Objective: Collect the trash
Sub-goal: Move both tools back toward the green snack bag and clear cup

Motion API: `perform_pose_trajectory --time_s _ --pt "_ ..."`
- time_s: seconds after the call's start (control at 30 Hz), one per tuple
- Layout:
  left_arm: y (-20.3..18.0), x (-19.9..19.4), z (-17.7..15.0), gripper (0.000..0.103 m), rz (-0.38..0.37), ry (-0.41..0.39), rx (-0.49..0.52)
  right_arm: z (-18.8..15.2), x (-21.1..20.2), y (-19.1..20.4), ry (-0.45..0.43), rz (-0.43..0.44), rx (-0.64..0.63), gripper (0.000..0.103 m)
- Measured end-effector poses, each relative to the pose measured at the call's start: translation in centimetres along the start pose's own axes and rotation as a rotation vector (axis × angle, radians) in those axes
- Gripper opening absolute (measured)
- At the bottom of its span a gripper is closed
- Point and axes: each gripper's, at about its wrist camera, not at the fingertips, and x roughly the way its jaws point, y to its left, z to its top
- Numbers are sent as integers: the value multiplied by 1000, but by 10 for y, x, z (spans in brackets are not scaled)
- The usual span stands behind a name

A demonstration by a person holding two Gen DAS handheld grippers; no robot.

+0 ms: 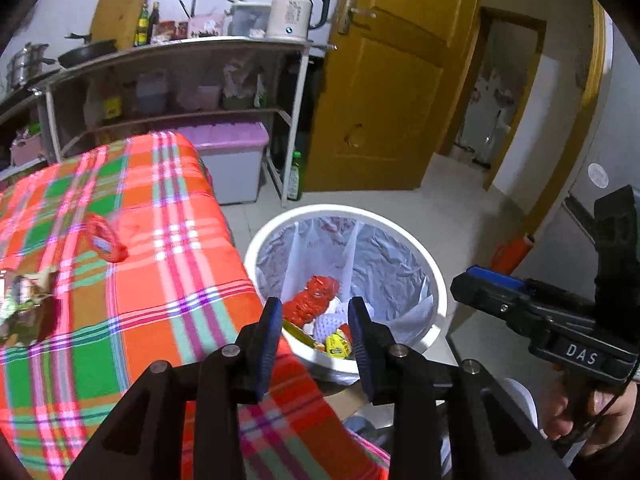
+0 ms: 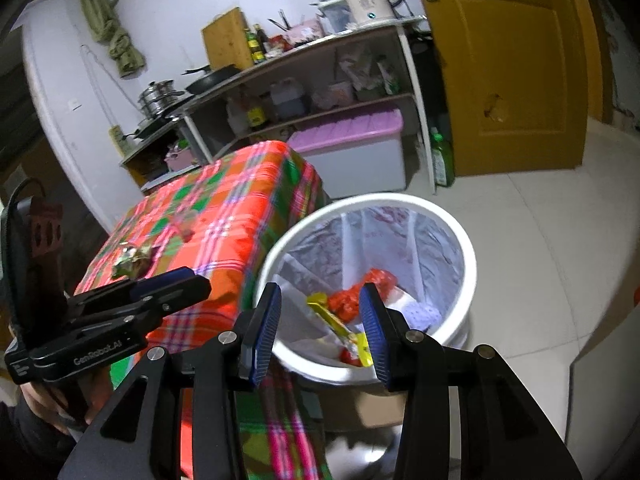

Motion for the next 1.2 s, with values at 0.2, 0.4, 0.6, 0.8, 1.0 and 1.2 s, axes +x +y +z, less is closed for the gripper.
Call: perform_pose_trajectory --time_s 0.2,0.4,0.6,0.8,1.0,1.2 --pt "7 -30 -4 34 26 -47 -14 0 -10 24 -11 14 -50 42" --pt "21 -56 -11 34 66 -87 -37 -1 -14 49 -13 42 -95 42" --pt "33 -78 -20 34 105 -119 -59 -3 -13 73 -5 68 -136 42" --pt "45 -95 -30 34 138 -136 -83 -7 -8 91 9 92 -163 42" --pt "59 -106 -37 34 172 -149 -113 -11 -2 106 28 112 -184 42" --pt "72 -109 -42 34 195 -148 -139 -12 9 116 49 127 -206 42"
